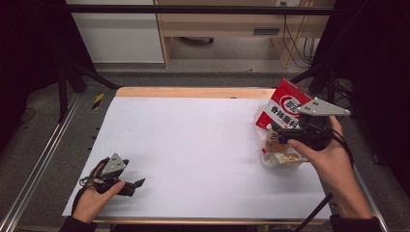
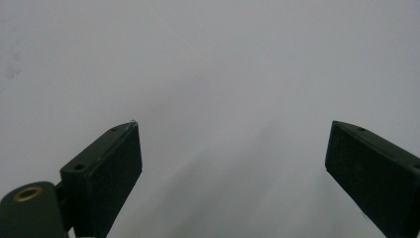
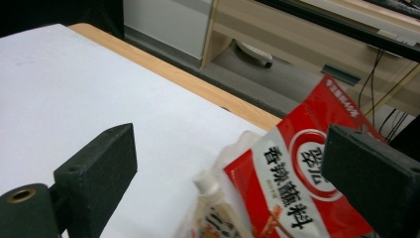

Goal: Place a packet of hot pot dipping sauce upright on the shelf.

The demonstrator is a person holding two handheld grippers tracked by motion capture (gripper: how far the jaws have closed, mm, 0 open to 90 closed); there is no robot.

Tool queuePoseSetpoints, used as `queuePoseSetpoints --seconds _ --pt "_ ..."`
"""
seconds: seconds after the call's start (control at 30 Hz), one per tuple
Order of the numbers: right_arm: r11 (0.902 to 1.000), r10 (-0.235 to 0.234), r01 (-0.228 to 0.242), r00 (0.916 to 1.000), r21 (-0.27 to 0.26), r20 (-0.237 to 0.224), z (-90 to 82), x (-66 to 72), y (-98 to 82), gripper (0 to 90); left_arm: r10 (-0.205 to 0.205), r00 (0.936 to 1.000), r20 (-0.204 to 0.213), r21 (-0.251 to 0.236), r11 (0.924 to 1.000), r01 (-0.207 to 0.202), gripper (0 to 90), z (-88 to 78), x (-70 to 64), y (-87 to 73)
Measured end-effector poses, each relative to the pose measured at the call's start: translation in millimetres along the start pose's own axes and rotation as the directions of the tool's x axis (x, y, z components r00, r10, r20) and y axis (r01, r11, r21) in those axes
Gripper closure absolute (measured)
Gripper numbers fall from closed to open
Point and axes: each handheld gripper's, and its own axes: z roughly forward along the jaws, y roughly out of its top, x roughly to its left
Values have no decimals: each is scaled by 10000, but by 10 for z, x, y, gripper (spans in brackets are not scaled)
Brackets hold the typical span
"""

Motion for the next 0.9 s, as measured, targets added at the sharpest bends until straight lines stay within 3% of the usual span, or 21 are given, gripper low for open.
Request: queuePoseSetpoints --seconds 0.43,0.9 --pt "10000 -32 31 9979 -3 -649 21 416 -26 72 -38 10000 -44 -149 9999 38 61 -19 13 5" --pt "9997 -66 99 9911 242 -1326 121 899 -294 83 -25 10000 -8 -167 9999 25 61 -20 5 5"
